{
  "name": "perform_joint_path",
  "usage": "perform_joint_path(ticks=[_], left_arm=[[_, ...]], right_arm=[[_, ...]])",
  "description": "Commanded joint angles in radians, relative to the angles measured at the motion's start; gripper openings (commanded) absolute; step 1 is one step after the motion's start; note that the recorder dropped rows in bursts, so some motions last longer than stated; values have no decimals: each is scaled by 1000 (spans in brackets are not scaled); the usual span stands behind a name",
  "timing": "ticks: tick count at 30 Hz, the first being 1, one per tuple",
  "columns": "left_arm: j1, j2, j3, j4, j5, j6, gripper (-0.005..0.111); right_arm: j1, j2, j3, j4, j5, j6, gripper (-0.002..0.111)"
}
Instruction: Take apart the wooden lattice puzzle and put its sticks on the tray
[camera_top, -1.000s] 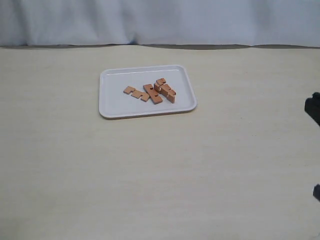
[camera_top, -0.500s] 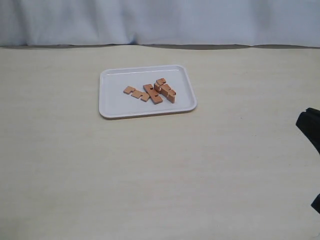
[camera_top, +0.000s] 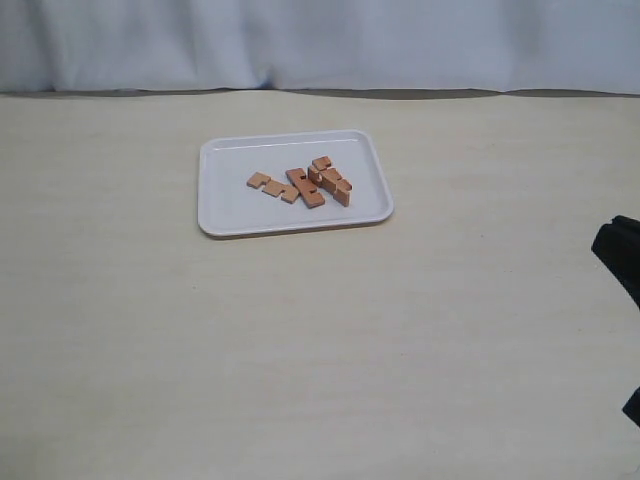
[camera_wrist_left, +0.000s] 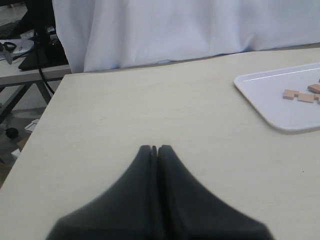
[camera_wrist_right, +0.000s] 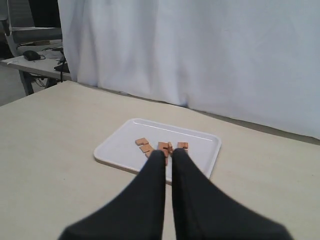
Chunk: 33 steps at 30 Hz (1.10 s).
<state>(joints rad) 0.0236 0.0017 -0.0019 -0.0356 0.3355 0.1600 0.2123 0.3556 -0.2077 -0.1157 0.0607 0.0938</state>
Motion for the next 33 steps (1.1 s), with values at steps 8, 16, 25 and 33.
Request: perform_joint_path(ticks=[8,16,25,33], left_arm=[[-2,-2,2,-1,-15,-1,0],[-2,-2,2,-1,-15,-1,0],[-2,-2,2,-1,-12,-1,0],[-2,-2,2,-1,-12,-1,0]], right_arm=[[-102,-196,29,3,-11,-4,5],[-282,-356,188,3,-11,-4,5],[-386,-356,208,3,287,-4,5],[-383,-356,208,3,284,-4,5]])
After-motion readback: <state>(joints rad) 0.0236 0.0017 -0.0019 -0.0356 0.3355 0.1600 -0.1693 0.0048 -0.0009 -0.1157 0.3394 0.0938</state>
